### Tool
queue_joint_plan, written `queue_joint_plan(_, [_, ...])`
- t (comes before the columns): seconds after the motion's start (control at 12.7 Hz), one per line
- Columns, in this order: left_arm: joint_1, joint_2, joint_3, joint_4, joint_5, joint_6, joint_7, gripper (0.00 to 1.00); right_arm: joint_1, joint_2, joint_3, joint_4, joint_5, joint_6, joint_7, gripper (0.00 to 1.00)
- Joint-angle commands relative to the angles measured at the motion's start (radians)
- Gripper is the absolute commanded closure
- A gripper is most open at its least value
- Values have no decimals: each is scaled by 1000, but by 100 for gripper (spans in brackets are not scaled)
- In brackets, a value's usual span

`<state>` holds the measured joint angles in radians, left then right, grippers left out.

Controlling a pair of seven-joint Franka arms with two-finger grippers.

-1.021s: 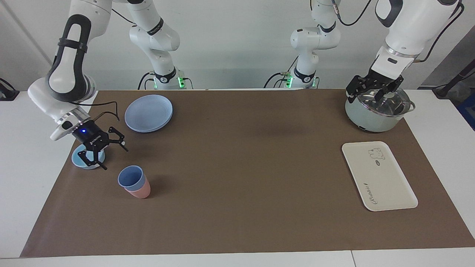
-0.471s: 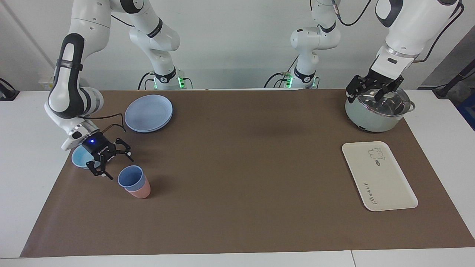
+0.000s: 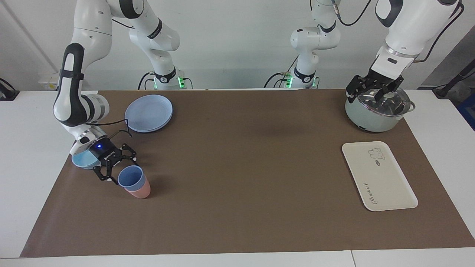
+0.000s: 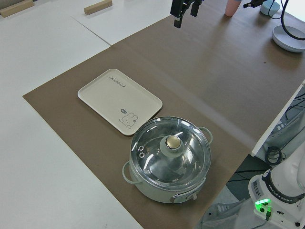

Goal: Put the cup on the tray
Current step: 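Lift the blue cup with the right gripper while the left gripper reaches over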

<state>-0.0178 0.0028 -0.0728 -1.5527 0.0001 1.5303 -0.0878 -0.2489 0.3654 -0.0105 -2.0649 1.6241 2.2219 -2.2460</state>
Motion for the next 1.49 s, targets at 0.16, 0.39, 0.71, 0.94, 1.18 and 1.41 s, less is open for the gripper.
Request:
queue_joint_plan(0.16, [7, -17, -2, -15, 9, -10, 3, 0, 34, 47, 6, 42, 94, 16, -56, 0])
queue_joint_plan(0.39, [7, -17, -2, -15, 9, -7, 3, 0, 51, 50, 6, 58, 95, 36, -58, 0])
queue_joint_plan(0.71, [7, -17, -2, -15, 9, -10, 3, 0, 53, 56, 6, 81, 95, 65, -58, 0])
queue_joint_plan(0.94, [7, -17, -2, -15, 9, -10, 3, 0, 71, 63, 7, 85, 121, 76, -58, 0])
queue_joint_plan(1.18, [7, -17, -2, -15, 9, -10, 3, 0, 80, 64, 7, 85, 132, 91, -58, 0])
queue_joint_plan(1.41, [7, -17, -2, -15, 9, -10, 3, 0, 80, 64, 7, 89, 132, 90, -58, 65])
